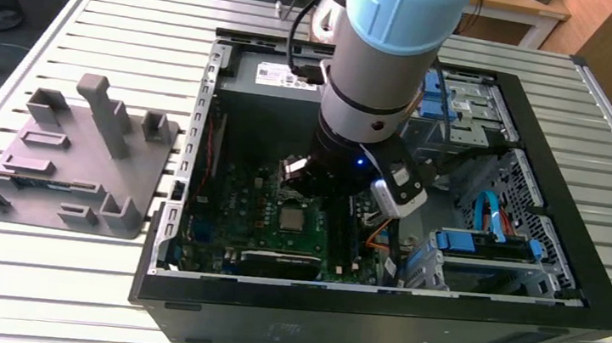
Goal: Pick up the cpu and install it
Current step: 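Close the cpu cover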
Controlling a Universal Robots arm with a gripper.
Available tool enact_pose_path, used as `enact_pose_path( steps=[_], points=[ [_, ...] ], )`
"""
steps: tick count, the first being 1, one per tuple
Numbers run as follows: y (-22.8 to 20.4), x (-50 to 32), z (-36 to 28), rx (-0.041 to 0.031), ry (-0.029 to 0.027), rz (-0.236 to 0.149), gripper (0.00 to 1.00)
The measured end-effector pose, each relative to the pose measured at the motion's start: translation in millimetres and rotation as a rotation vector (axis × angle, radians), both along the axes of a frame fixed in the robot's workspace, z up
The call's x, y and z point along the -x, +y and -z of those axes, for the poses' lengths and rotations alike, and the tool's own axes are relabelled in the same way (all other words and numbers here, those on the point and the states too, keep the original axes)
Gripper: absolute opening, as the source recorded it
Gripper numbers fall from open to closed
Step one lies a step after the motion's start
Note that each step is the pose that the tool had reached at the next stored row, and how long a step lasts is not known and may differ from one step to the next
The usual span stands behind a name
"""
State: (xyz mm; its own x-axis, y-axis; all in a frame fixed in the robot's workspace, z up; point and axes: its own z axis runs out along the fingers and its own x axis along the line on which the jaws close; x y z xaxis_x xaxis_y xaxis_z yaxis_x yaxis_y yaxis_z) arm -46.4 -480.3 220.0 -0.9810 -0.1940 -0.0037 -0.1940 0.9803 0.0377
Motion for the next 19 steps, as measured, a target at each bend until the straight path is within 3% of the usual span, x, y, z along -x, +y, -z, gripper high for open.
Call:
enact_pose_path(
  steps=[19],
  points=[
    [36.3,-11.5,0.9,0.0000,0.0000,0.000,0.11]
  ],
)
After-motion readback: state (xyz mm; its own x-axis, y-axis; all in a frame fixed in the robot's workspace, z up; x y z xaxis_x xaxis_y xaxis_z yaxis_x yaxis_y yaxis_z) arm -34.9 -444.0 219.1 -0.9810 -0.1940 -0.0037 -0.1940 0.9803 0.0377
